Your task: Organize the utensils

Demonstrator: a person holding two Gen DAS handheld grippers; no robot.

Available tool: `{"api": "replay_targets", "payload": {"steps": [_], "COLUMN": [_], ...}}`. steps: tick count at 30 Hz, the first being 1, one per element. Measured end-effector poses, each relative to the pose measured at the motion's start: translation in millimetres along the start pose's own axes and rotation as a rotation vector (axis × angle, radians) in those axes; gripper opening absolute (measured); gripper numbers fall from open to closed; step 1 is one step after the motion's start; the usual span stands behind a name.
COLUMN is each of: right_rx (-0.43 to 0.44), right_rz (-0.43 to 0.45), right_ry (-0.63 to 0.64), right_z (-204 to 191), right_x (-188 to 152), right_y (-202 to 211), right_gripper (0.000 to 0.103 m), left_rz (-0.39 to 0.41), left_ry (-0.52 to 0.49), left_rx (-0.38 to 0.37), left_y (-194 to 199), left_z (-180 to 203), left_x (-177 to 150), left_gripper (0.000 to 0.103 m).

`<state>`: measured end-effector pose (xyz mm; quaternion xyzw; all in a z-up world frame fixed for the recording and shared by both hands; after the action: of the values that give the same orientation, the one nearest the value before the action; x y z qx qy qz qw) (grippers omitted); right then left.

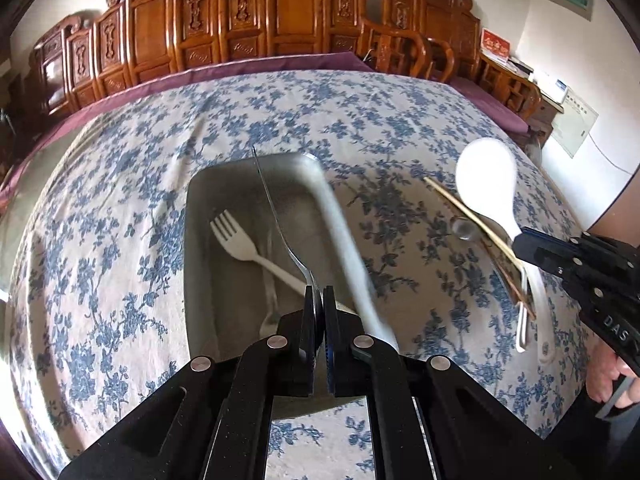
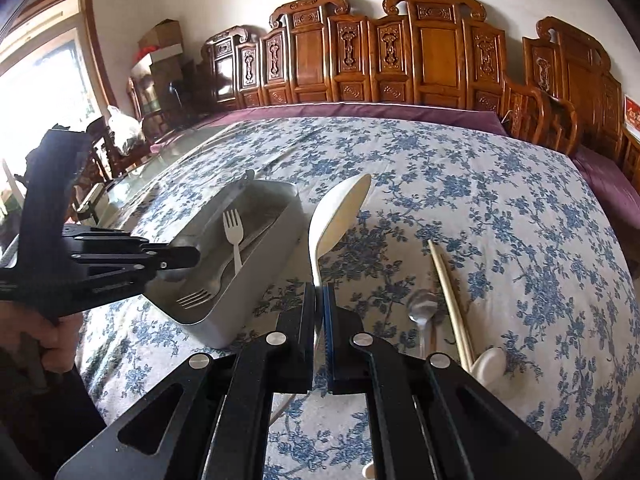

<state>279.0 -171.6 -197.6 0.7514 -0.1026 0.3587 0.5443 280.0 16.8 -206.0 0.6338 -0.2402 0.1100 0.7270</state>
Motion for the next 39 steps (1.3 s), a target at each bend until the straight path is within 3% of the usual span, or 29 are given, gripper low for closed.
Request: {"api": "replay_targets", "payload": {"steps": [15,27,39], "right_rx": [-0.037,0.034,0.063], "right_rz": [-0.046,-0.013,-0.021], "right_ry": [0.008,0.021,0.075], "right_z": [-8,-39,-82], "right_x": [0,38,66], "right_y": [-22,-34,-69], "right_gripper": [0.005,0.005,0.005], "left_rz": [-0.055,0.020,0.103], "left_ry": [0.069,0.089,0.094], "left_rx": [-0.011,0.002,0.075], "left_y": [-23,6,31], "left_z": [-19,-29,-55], "left_x": [-5,-2,1], "left_gripper": [0.003,0.004,0.004]}}
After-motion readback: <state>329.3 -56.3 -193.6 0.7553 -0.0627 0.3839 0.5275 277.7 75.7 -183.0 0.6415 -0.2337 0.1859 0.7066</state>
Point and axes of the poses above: each gripper's, at about its wrist camera, not at the fingertips, and y roughly against the way its jaws point, z to its right, x to its top, the point moved 1 cm from there along -y, roughly the way its jaws point, and after that the axes turned 5 degrees about -z, right-handed, at the moved point
